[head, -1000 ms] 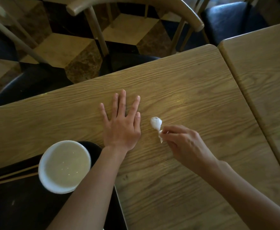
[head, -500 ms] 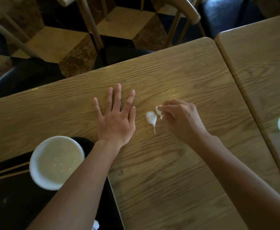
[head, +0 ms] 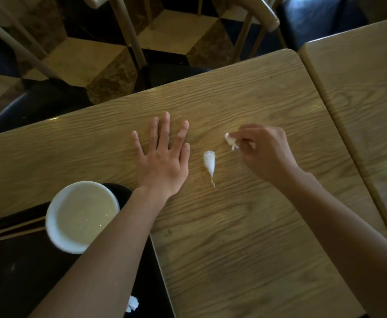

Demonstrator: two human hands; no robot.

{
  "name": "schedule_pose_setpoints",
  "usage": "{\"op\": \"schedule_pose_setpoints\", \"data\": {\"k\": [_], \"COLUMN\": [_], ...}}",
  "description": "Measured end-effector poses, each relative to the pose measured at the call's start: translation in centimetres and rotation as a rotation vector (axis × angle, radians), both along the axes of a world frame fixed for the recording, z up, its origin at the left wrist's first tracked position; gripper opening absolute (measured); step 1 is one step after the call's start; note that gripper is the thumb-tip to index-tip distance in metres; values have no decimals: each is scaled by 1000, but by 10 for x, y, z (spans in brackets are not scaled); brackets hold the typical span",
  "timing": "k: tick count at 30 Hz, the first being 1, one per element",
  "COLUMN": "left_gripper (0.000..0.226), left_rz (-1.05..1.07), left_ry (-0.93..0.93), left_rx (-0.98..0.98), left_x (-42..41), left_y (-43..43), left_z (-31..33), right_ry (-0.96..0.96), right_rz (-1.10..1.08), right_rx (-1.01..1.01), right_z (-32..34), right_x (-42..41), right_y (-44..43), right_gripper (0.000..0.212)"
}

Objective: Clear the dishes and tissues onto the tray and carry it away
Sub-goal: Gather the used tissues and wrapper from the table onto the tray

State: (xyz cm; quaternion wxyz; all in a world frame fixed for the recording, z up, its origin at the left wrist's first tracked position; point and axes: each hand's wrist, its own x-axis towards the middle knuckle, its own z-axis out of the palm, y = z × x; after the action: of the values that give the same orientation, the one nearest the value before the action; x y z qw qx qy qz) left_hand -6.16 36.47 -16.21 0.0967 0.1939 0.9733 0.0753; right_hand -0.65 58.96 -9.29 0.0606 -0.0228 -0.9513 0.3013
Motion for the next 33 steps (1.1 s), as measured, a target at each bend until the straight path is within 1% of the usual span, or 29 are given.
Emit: {"op": "schedule_pose_setpoints", "data": {"k": [1, 3, 6, 9, 12, 14, 15, 17, 19, 20, 21, 23, 25, 28, 31, 33], "left_gripper": [56, 56, 56, 56, 58, 58, 58, 57, 56, 56, 57, 57, 57, 55, 55, 55], "left_rz": [-1, 1, 4, 5, 1, -5, -4, 4, 0, -5, -9, -13, -21, -16, -7, -10], "left_ry": [-2, -2, 1, 16, 13, 15, 16, 20, 30, 34, 34, 35, 40, 35, 22, 5], "left_rx": [-2, 2, 22, 31, 31, 28, 33, 37, 28, 23, 19, 12, 13, 36, 75, 101], "left_x": [0, 0, 0, -1, -1, 0, 0, 0, 0, 0, 0, 0, 0, 0, -1, -1], "left_y": [0, 0, 0, 1, 1, 0, 0, -1, -1, -1, -1, -1, -2, -2, -2, -2], "left_z": [-1, -1, -1, -1, 0, -1, -1, -2, -2, -2, -2, -1, -1, -1, 2, 4], "right_ry": [-40, -66, -71, -92, -175, -235, -242, -179, -88, -68, -72, -99, -96, -98, -198, -286], "right_rz": [-13, 36, 234, 388, 547, 599, 567, 386, 176, 107, 70, 73, 147, 371, 566, 669], "right_rx": [19, 54, 72, 35, 8, -26, -54, -77, -38, -12, 12, 31, 28, 11, -22, -4], "right_z": [-1, -4, -4, -6, -5, -1, 2, 6, 8, 8, 7, 4, 2, 1, 0, 2], "right_x": [-8, -13, -1, 28, 52, 57, 54, 38, 12, -2, -14, -29, -29, -5, 28, 42], "right_y": [-1, -8, -20, -28, -31, -28, -24, -15, -6, -4, -4, -12, -26, -42, -42, -36], "right_gripper": [24, 26, 30, 33, 33, 32, 31, 29, 26, 26, 25, 24, 22, 25, 28, 32]}}
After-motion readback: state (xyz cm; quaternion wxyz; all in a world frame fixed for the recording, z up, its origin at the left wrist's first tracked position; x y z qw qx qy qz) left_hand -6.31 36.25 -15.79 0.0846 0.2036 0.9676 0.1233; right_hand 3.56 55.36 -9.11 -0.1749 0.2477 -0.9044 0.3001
